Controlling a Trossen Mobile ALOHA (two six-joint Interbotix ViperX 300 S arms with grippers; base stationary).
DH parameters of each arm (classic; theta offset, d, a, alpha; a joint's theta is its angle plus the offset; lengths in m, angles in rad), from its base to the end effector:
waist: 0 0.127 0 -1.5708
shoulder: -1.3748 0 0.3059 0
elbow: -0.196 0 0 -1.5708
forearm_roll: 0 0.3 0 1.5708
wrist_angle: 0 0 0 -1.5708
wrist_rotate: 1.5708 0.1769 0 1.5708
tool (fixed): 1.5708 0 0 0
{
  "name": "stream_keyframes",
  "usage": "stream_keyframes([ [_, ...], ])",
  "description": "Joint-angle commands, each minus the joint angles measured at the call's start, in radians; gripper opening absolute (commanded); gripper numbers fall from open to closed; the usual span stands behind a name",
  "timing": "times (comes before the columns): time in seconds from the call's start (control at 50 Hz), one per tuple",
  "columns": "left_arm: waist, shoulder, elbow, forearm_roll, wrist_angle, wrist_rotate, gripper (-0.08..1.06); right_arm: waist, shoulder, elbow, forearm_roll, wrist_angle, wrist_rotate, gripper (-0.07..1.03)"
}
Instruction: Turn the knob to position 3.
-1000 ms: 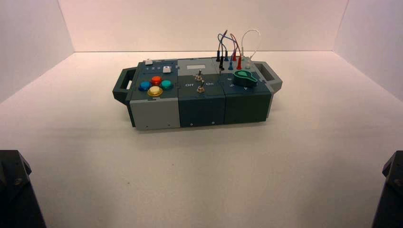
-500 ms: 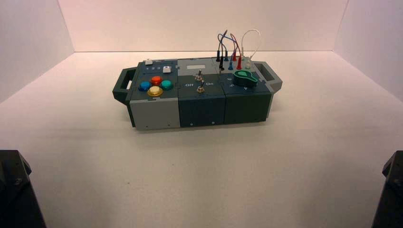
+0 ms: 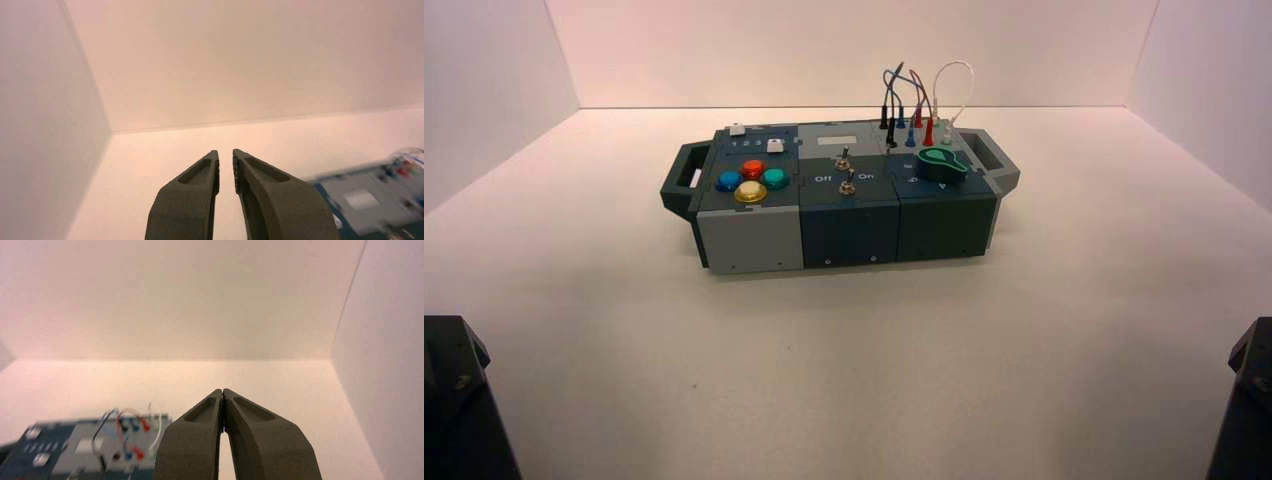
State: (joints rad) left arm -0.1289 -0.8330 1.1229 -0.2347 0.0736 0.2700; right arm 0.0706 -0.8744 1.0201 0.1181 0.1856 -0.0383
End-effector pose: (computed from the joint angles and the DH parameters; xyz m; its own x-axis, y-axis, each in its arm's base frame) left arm 0.2683 -0.0378 0.2246 0.9253 -0.1372 -0.3536 0.1569 0.9872 0.0275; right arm 0.2712 0.0230 0.2643 0.9419 0.0884 -0.3240 -0.0656 0.9946 0.0805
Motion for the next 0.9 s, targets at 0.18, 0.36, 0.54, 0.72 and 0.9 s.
stream_keyframes([
  [0.18, -0.091, 0.051, -0.164, -0.012, 0.400, 0.002, 0.02, 0.005, 0.002, -0.143, 0.035, 0.305, -0.017, -0.02],
  [0.36, -0.150, 0.043, -0.183, -0.015, 0.500, 0.002, 0.02, 0.014, 0.021, -0.175, 0.078, 0.474, -0.061, -0.02],
  [0.54, -0.195, 0.058, -0.215, -0.017, 0.618, 0.003, 0.02, 0.038, 0.058, -0.198, 0.097, 0.615, -0.097, -0.02],
  [0.72, -0.204, 0.141, -0.262, -0.031, 0.719, 0.018, 0.01, 0.112, 0.133, -0.212, 0.104, 0.672, -0.118, -0.02],
  [0.9, -0.215, 0.265, -0.316, -0.054, 0.726, 0.060, -0.02, 0.195, 0.273, -0.236, 0.107, 0.672, -0.120, -0.02],
])
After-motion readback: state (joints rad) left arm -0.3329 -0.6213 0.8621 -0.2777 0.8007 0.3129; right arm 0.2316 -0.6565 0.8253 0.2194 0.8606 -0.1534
